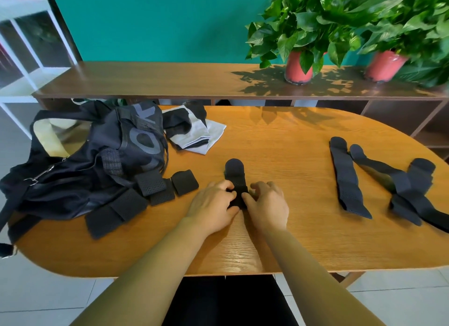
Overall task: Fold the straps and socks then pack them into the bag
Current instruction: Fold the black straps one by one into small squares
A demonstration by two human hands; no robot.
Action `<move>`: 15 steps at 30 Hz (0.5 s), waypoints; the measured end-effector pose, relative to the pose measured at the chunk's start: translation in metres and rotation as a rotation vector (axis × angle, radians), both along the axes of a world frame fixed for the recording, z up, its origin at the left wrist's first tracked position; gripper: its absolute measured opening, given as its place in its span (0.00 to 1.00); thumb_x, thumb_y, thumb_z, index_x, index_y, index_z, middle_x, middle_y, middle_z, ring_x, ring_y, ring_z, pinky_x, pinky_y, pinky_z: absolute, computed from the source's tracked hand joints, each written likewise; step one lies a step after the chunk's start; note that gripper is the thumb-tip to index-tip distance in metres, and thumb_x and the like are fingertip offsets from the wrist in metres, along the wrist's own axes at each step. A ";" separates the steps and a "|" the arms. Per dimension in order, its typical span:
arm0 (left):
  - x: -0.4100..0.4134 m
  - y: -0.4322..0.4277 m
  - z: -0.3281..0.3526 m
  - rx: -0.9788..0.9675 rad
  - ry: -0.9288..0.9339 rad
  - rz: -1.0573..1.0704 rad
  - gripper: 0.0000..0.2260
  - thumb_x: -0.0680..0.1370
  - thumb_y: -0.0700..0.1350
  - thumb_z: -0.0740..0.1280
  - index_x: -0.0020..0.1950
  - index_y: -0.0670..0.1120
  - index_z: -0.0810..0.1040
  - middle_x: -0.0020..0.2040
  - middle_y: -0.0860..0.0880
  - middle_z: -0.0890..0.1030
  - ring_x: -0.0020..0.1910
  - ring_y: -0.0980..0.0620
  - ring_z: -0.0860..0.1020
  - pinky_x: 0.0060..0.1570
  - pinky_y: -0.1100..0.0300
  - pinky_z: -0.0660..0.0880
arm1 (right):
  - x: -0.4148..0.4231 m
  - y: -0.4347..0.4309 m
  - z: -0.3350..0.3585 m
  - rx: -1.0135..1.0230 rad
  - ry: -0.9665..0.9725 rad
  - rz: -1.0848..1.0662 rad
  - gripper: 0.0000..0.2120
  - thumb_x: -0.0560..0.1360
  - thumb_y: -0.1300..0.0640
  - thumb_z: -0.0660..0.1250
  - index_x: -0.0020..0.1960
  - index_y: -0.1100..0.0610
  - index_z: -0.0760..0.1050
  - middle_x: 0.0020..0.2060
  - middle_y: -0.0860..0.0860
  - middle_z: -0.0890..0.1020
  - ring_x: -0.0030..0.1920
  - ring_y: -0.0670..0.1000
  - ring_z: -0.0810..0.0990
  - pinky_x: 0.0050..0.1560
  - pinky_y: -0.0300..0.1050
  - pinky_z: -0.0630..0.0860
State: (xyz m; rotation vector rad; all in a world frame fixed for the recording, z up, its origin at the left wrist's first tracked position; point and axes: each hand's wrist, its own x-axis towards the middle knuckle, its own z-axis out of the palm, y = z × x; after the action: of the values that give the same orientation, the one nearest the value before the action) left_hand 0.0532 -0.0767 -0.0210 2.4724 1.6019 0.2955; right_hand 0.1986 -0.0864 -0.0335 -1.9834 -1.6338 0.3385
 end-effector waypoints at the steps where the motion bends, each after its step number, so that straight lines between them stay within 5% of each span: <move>1: -0.001 0.001 0.000 0.012 0.012 -0.023 0.19 0.79 0.54 0.63 0.68 0.49 0.74 0.70 0.54 0.69 0.66 0.50 0.67 0.59 0.54 0.71 | 0.004 -0.005 -0.002 0.058 0.008 0.078 0.17 0.73 0.50 0.65 0.60 0.54 0.77 0.54 0.50 0.77 0.56 0.52 0.71 0.48 0.47 0.74; 6: -0.013 -0.002 0.002 0.047 0.012 -0.152 0.15 0.81 0.53 0.57 0.57 0.50 0.81 0.59 0.55 0.79 0.55 0.53 0.74 0.50 0.53 0.75 | 0.023 -0.028 -0.008 0.168 -0.161 0.443 0.24 0.67 0.57 0.63 0.62 0.55 0.76 0.59 0.47 0.79 0.64 0.49 0.71 0.57 0.45 0.70; 11: -0.021 -0.021 0.002 -0.029 -0.177 -0.074 0.15 0.80 0.56 0.58 0.43 0.50 0.79 0.37 0.52 0.78 0.39 0.55 0.73 0.37 0.54 0.71 | 0.030 -0.033 -0.007 0.225 0.028 0.413 0.04 0.73 0.58 0.68 0.47 0.54 0.81 0.41 0.46 0.82 0.50 0.49 0.76 0.46 0.46 0.75; 15: -0.020 -0.022 -0.002 -0.302 -0.505 0.085 0.15 0.74 0.63 0.63 0.46 0.53 0.79 0.40 0.55 0.81 0.42 0.58 0.78 0.42 0.53 0.75 | 0.024 -0.029 -0.004 0.114 0.107 0.285 0.05 0.75 0.55 0.68 0.44 0.54 0.81 0.39 0.47 0.82 0.49 0.50 0.72 0.47 0.49 0.72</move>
State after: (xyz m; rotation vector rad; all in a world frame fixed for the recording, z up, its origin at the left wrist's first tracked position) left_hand 0.0331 -0.0989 -0.0231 1.9112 1.4117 0.5868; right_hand 0.2226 -0.1150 -0.0377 -1.6224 -1.8250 0.4393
